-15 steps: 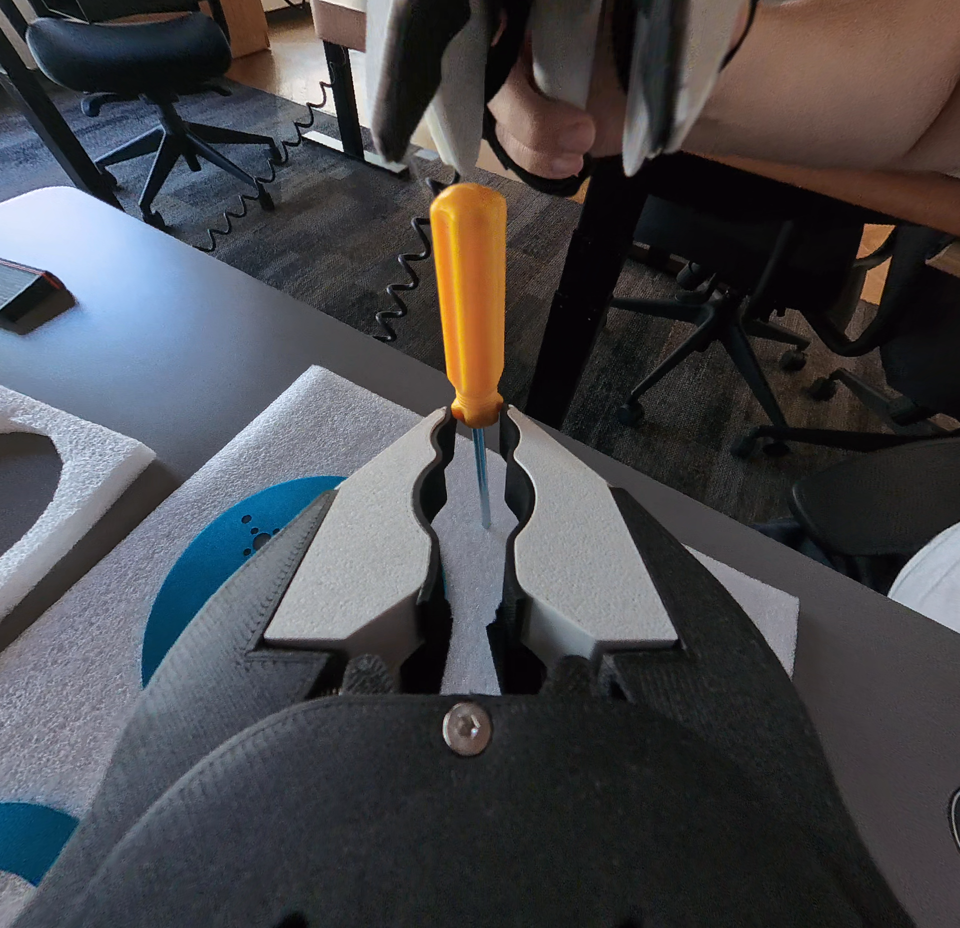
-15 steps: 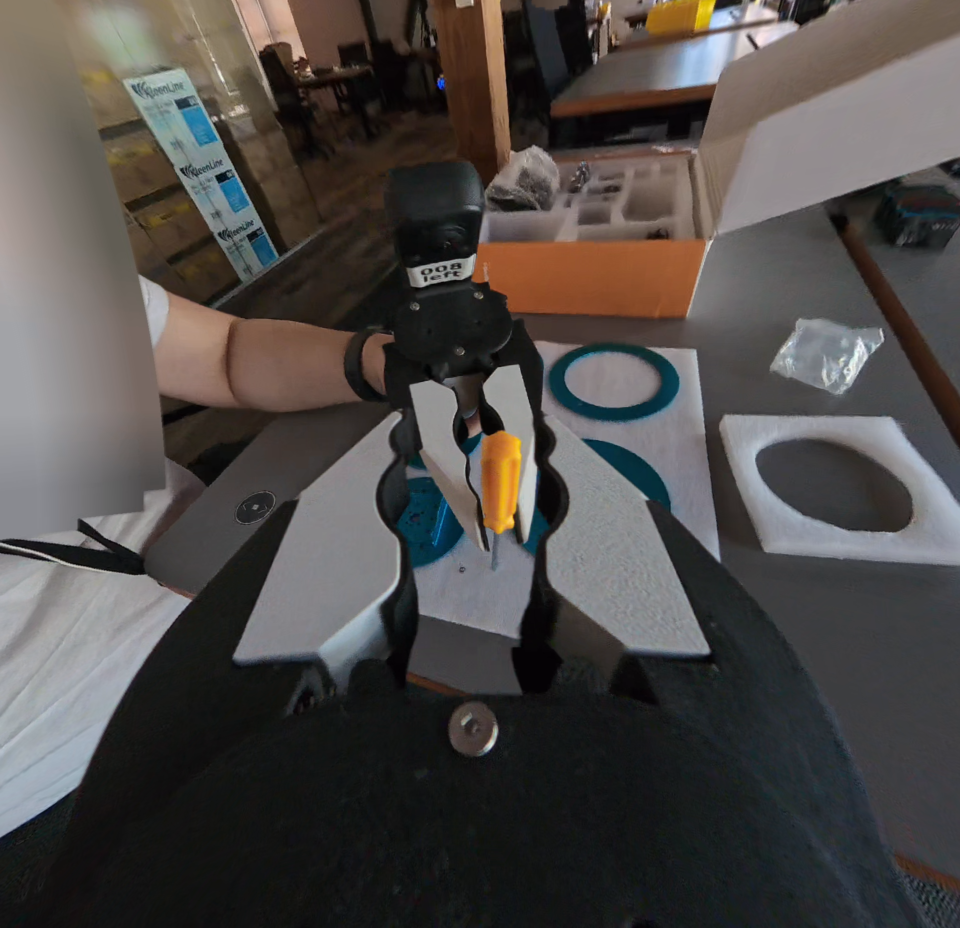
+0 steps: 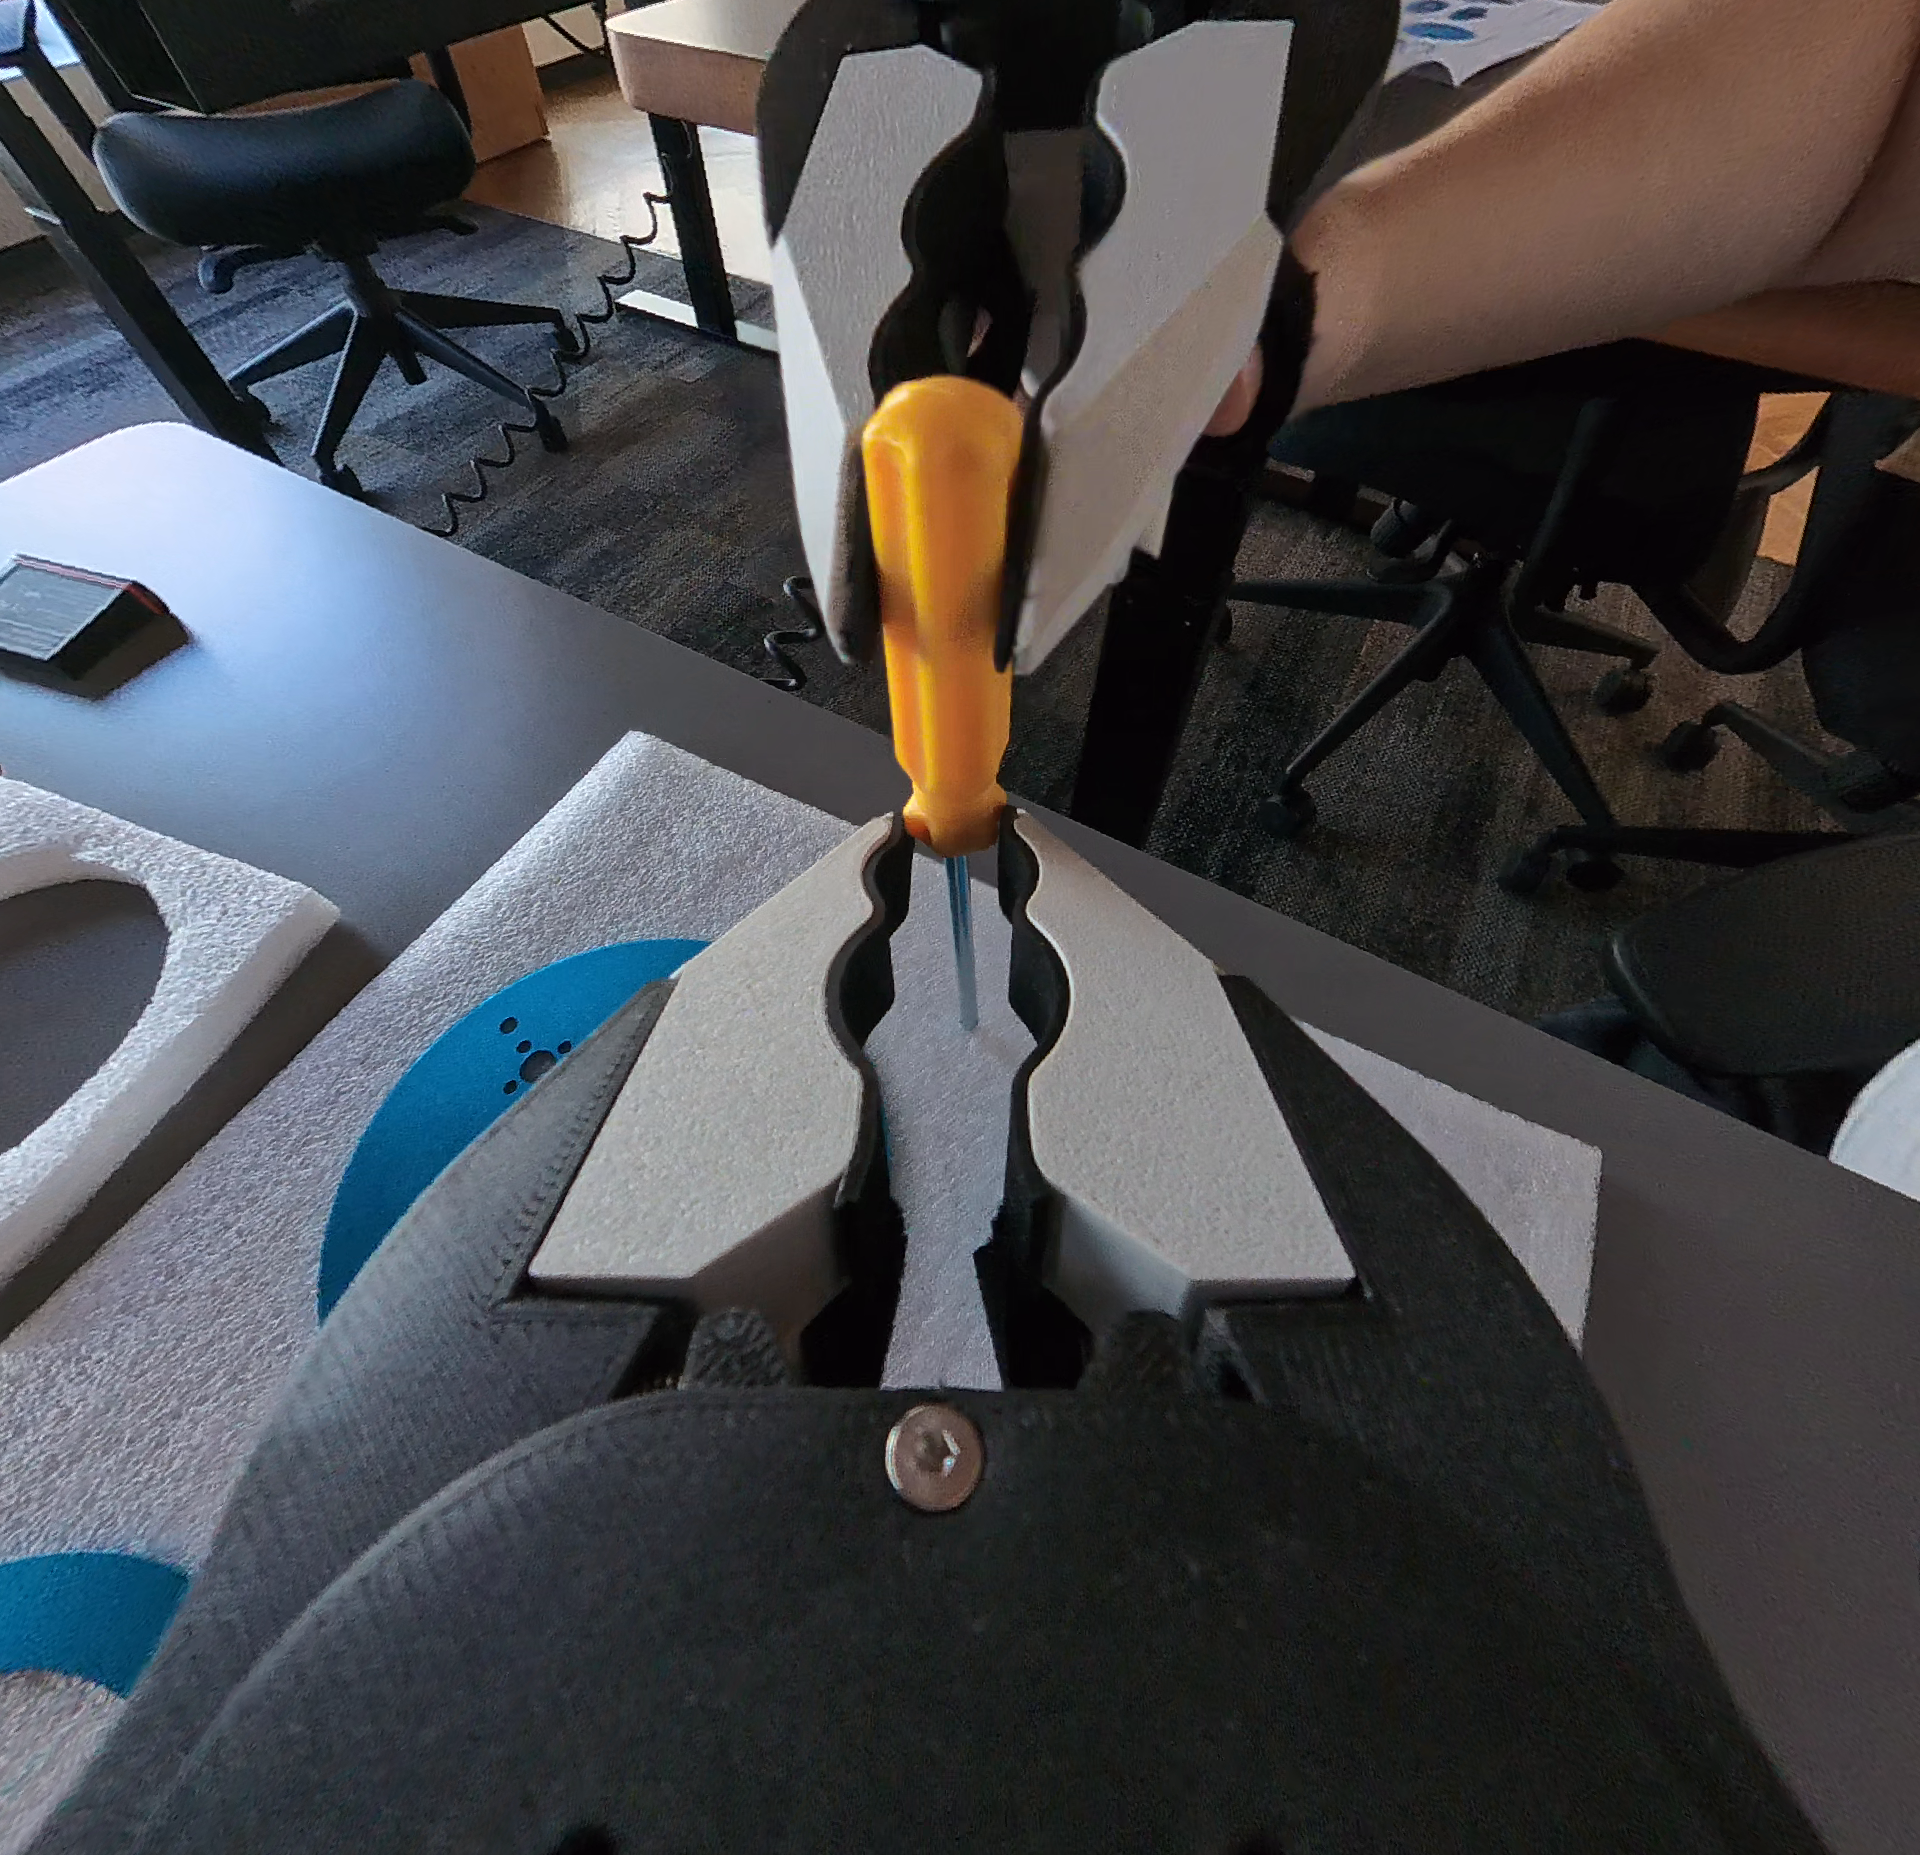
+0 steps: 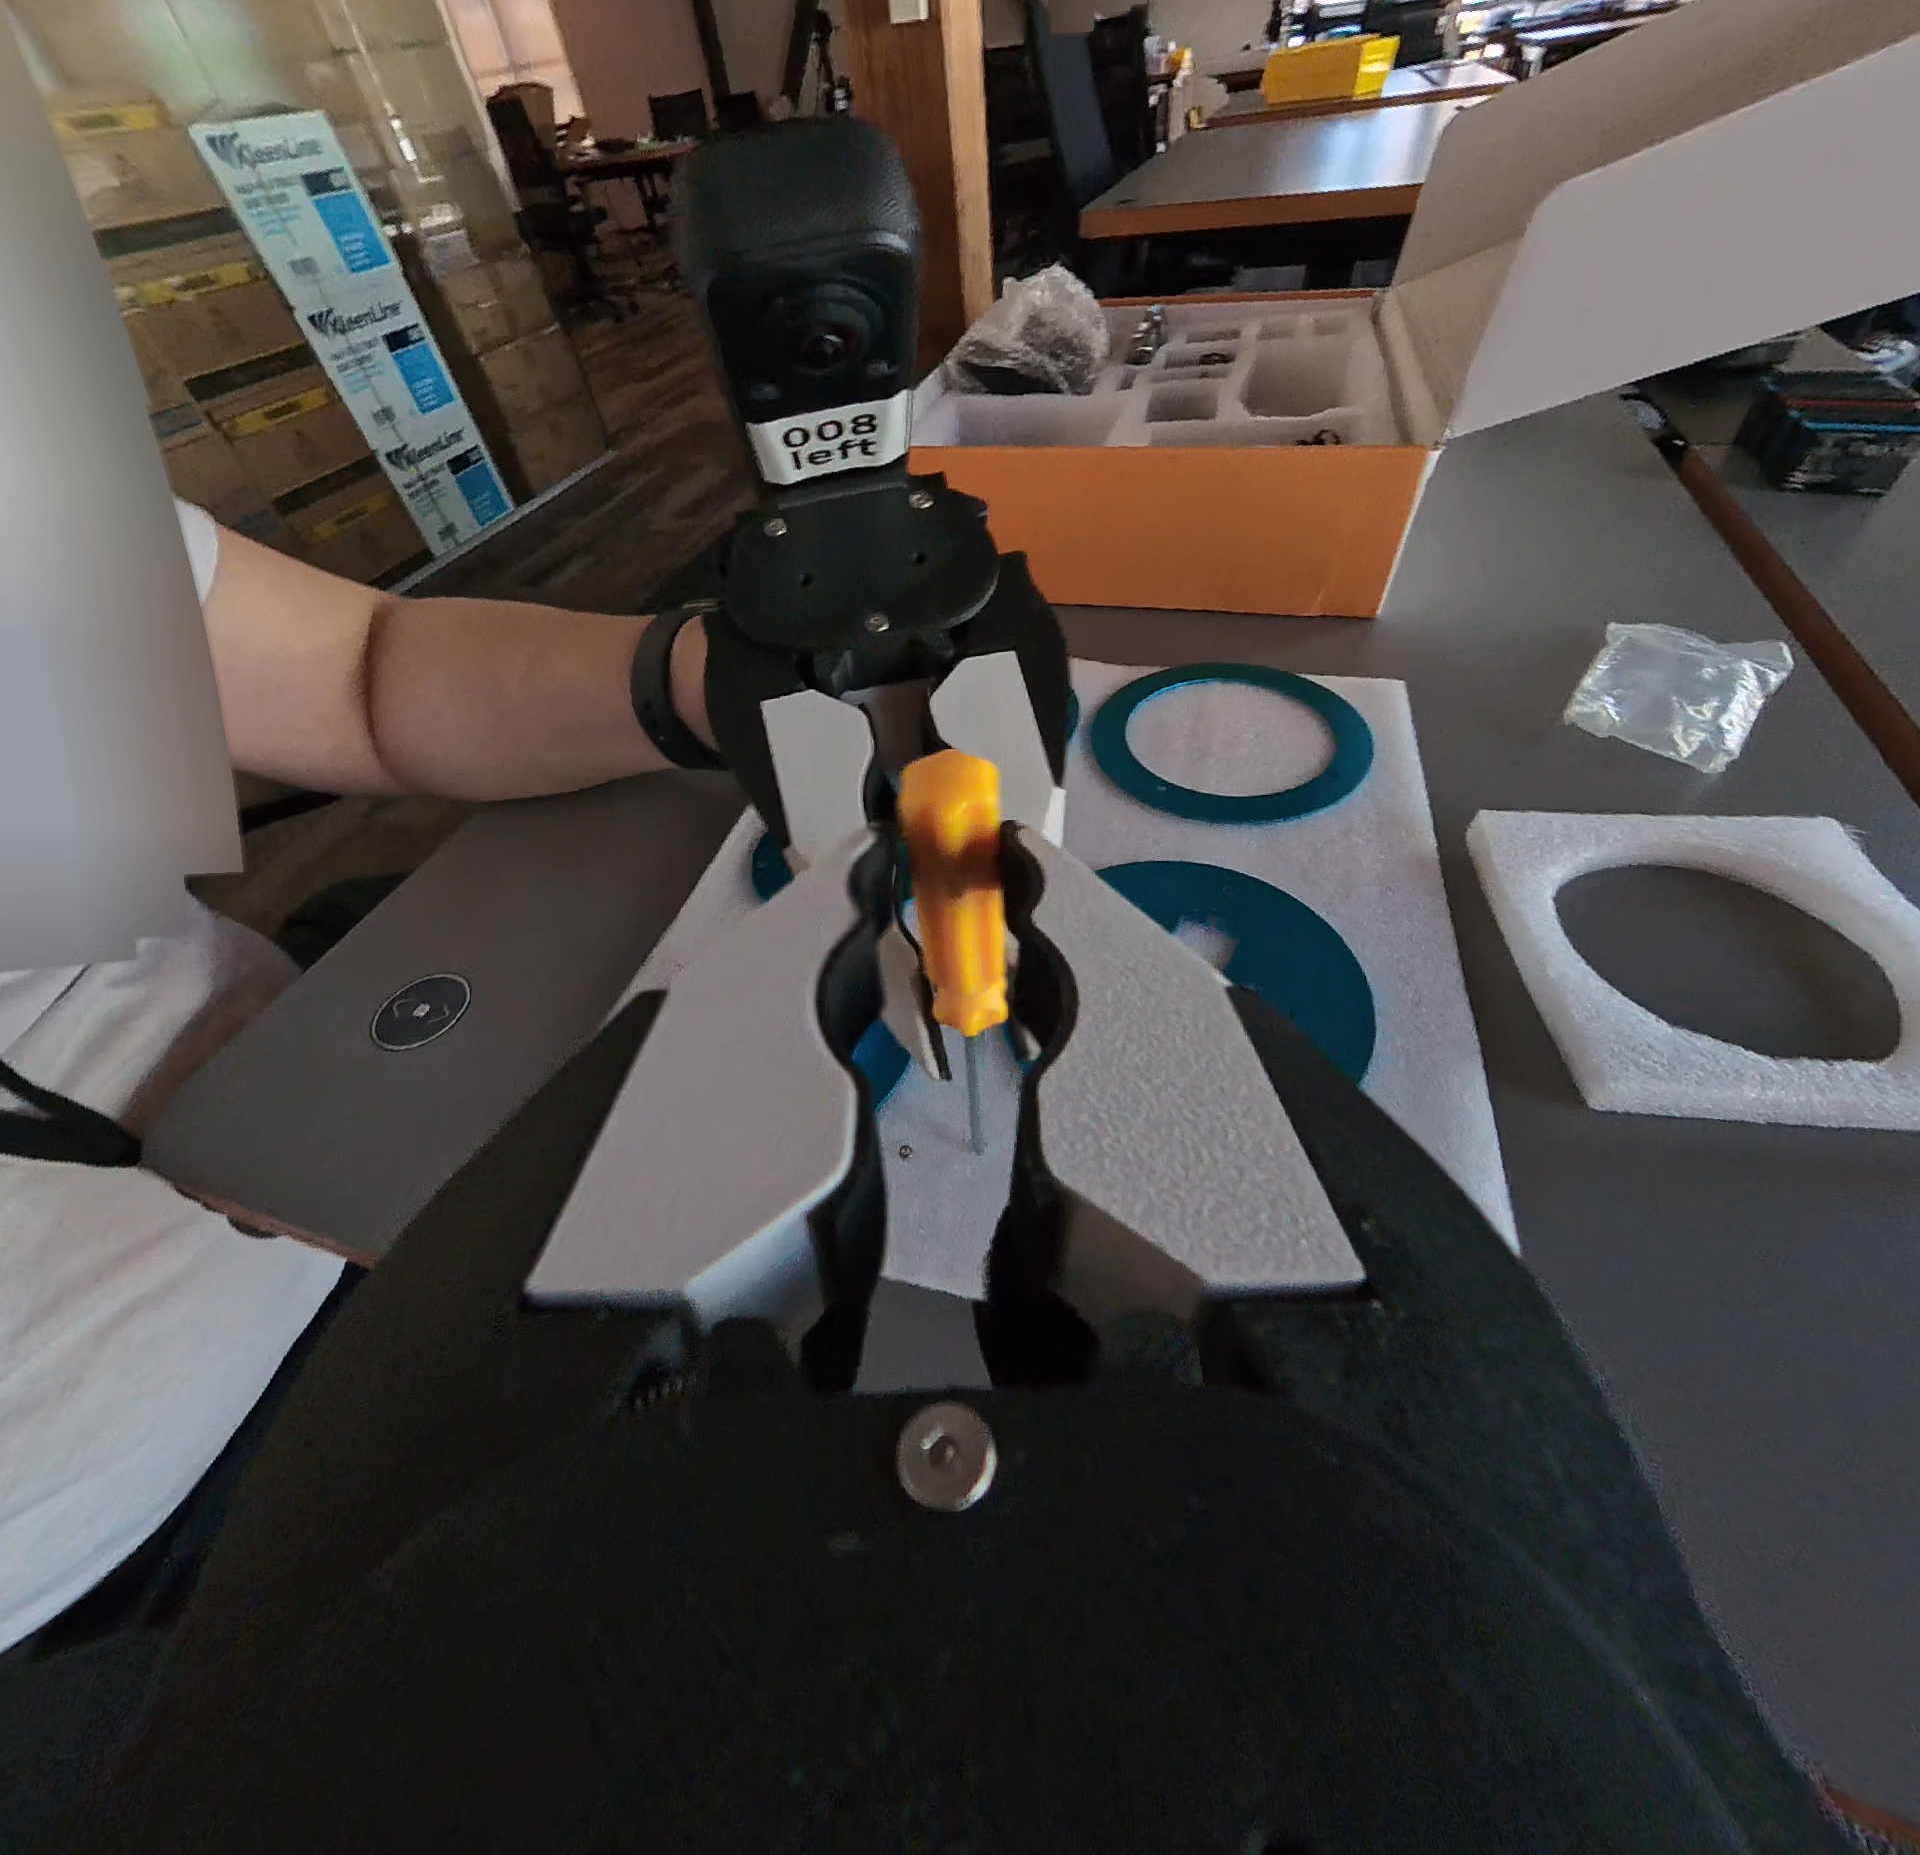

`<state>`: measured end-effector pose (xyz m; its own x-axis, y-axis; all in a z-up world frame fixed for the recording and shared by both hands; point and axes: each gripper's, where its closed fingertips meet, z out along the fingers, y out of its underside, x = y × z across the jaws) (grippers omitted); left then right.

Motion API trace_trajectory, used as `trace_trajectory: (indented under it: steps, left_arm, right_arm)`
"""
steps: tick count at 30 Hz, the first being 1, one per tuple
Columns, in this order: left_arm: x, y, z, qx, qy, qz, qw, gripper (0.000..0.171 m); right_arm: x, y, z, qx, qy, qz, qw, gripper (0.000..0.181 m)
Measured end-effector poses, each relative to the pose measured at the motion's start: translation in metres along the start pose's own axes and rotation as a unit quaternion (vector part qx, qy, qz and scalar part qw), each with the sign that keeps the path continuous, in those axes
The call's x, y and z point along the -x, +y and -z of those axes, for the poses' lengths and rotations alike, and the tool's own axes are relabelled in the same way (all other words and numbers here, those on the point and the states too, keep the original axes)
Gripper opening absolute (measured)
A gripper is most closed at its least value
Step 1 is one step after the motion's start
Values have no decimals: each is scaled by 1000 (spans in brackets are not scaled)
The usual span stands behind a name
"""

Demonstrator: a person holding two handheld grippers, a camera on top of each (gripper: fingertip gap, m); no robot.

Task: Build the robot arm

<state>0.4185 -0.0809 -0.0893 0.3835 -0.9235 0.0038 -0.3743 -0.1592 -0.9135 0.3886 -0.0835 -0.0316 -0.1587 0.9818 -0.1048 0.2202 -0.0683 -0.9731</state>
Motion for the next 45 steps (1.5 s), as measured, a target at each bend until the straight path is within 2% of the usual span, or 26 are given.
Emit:
trace_trajectory:
  steps: [3, 5, 6, 7, 9, 11, 14, 20, 25, 35, 45]
  left_arm:
    - [1, 4, 1, 13, -3, -3, 1000, 16]
    - [-5, 14, 12, 48, 15, -23, 998, 50]
    - [-14, 21, 22, 66, 44, -31, 996, 55]
    - [-25, 27, 33, 81, 72, -34, 994, 47]
    - [-37, 31, 49, 88, 81, -45, 992, 51]
    - [-44, 36, 51, 86, 57, -79, 992, 56]
    - [-45, 52, 44, 115, 15, -123, 986, 55]
    - [-53, 68, 36, 150, 44, -95, 983, 52]
    - [-52, 69, 36, 149, 45, -96, 983, 45]
    - [-53, 70, 37, 146, 55, -88, 984, 50]
    - [-54, 75, 36, 158, 56, -89, 982, 47]
  right_arm:
    - [-3, 2, 1, 0, 0, -16, 1000, 15]
    - [-6, 3, 3, 8, 4, -22, 1000, 15]
    - [-7, 3, 4, 10, 5, -20, 1000, 15]
    - [-7, 4, 4, 10, 5, -18, 1000, 14]
    - [-7, 4, 5, 12, 4, -18, 1000, 14]
    - [-8, 4, 5, 16, 3, -18, 1000, 15]
    - [-11, 5, 6, 18, 6, -18, 1000, 15]
    - [-14, 6, 8, 22, 7, -23, 999, 15]
    - [-12, 6, 8, 26, 5, -17, 1000, 15]
    - [-10, 6, 7, 30, 2, -15, 999, 15]
    - [-9, 6, 8, 32, 2, -13, 999, 15]
